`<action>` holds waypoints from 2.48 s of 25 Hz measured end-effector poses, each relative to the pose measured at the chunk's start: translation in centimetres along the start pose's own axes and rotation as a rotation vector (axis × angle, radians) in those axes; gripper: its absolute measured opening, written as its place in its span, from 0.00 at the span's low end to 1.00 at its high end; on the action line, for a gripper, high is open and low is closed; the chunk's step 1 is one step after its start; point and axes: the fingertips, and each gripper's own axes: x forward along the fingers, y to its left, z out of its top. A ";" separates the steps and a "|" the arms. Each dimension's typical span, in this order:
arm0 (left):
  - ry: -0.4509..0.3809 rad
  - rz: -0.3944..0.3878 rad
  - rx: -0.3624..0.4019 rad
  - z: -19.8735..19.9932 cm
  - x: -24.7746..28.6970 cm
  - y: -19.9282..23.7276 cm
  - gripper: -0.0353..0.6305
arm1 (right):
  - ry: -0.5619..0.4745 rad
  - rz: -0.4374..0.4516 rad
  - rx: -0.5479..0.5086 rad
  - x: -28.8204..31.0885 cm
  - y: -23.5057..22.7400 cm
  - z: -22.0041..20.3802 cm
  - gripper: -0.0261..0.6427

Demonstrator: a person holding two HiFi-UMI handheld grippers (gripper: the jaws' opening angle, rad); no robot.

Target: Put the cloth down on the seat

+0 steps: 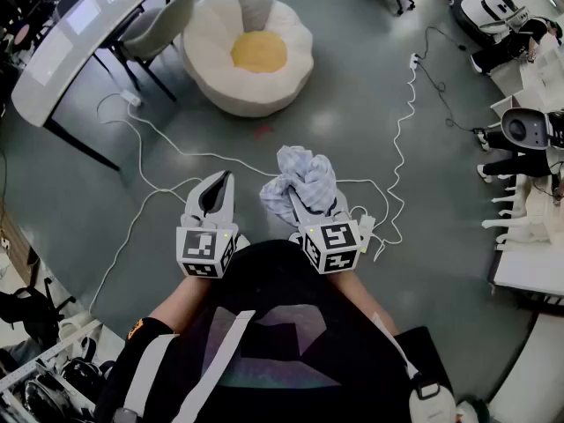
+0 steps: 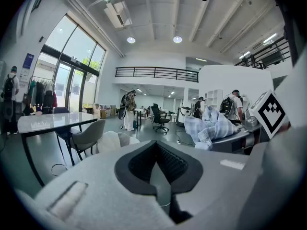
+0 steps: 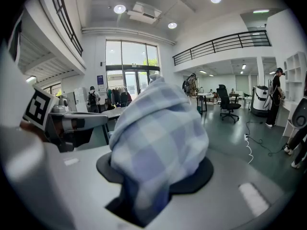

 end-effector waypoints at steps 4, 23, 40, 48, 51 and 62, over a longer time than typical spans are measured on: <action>-0.008 -0.003 -0.002 0.1 -0.8 0.9 0.05 | 0.000 -0.008 0.001 0.1 1.0 0.1 0.35; -0.032 0.030 -0.052 -0.6 -3.7 4.7 0.05 | -0.005 0.003 0.068 1.6 4.3 1.1 0.37; 0.016 0.123 -0.054 0.7 4.6 7.7 0.05 | 0.027 0.062 0.045 10.8 -2.1 4.0 0.37; 0.050 0.125 -0.045 3.1 14.9 8.1 0.05 | 0.043 0.096 0.042 17.4 -9.1 7.4 0.37; 0.057 0.121 -0.042 3.3 16.6 7.8 0.05 | 0.037 0.101 0.038 18.1 -10.3 7.9 0.37; 0.069 0.107 -0.029 5.5 25.7 5.9 0.05 | 0.031 0.104 0.037 21.4 -18.0 10.7 0.37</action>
